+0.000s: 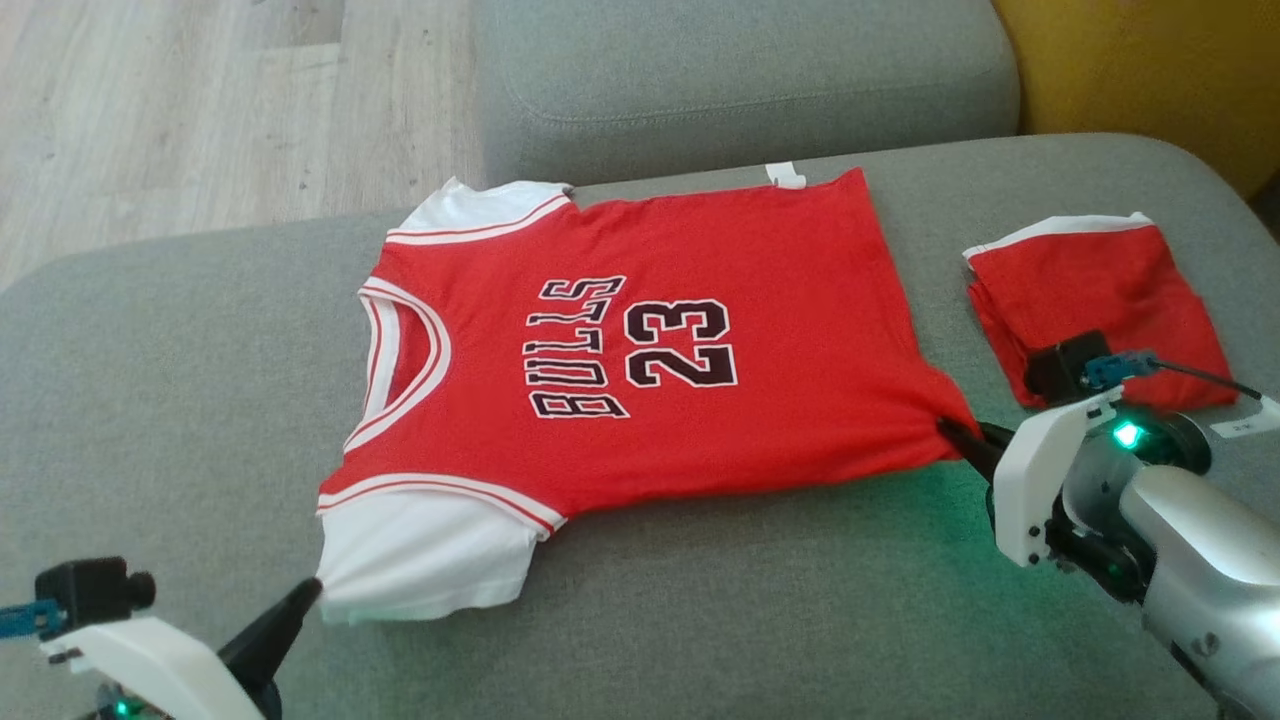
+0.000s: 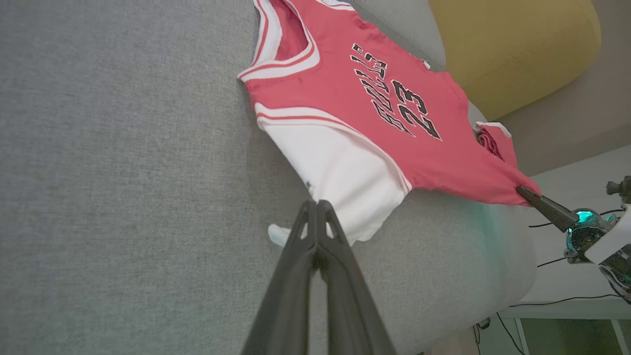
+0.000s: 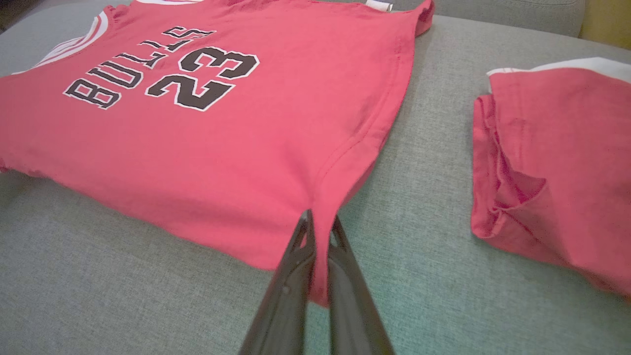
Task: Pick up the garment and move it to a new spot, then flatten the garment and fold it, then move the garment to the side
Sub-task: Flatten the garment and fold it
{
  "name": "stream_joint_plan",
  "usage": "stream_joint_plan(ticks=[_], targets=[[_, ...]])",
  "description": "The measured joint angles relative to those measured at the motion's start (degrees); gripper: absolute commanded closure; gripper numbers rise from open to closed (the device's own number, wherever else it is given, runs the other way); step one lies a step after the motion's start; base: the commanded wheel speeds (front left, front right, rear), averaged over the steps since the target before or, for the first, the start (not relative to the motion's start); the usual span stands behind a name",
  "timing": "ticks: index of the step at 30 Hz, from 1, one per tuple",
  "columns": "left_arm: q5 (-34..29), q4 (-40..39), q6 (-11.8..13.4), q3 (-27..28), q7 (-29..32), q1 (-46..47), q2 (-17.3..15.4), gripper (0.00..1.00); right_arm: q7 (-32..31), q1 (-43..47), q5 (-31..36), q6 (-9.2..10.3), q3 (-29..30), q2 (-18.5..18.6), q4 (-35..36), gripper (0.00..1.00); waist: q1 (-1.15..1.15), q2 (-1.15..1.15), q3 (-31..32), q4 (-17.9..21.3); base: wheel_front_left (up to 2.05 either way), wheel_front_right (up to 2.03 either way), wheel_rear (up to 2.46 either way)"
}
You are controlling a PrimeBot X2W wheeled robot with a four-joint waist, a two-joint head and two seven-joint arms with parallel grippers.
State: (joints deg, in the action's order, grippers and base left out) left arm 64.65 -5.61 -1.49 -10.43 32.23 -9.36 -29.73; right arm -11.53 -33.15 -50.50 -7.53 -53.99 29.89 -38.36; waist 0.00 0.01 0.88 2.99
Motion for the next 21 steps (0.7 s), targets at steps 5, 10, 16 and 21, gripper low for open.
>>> stream_joint_plan(ticks=[5, 10, 16, 21], targets=[[0.0, -0.1, 0.6, 0.5, 0.0, 2.5, 0.0, 1.00, 0.5, -0.3, 0.0, 0.00, 1.0, -0.1, 0.2, 1.00, 0.00, 0.00, -1.2, 0.4, 0.00, 0.00, 0.00], [0.4, 1.6, 1.2, 1.0, 0.8, 8.7, 0.1, 1.00, 0.5, -1.3, 0.0, -0.01, 2.5, -0.5, -0.3, 1.00, 0.01, 0.00, -3.0, 0.7, 0.00, 0.00, 0.00], [-0.1, 5.4, 1.6, 0.0, 3.1, 16.0, 0.0, 1.00, -0.1, -5.6, 0.1, -0.01, 4.4, -2.4, -1.7, 1.00, 0.01, 0.00, -5.6, 0.9, 0.00, 0.00, 0.00], [-1.8, 9.5, 2.1, -2.1, 5.4, 21.6, -0.2, 1.00, -1.1, -7.6, 0.1, 0.00, 4.6, -4.1, -3.6, 1.00, 0.02, 0.00, -7.5, 1.0, 0.00, 0.00, 0.00]])
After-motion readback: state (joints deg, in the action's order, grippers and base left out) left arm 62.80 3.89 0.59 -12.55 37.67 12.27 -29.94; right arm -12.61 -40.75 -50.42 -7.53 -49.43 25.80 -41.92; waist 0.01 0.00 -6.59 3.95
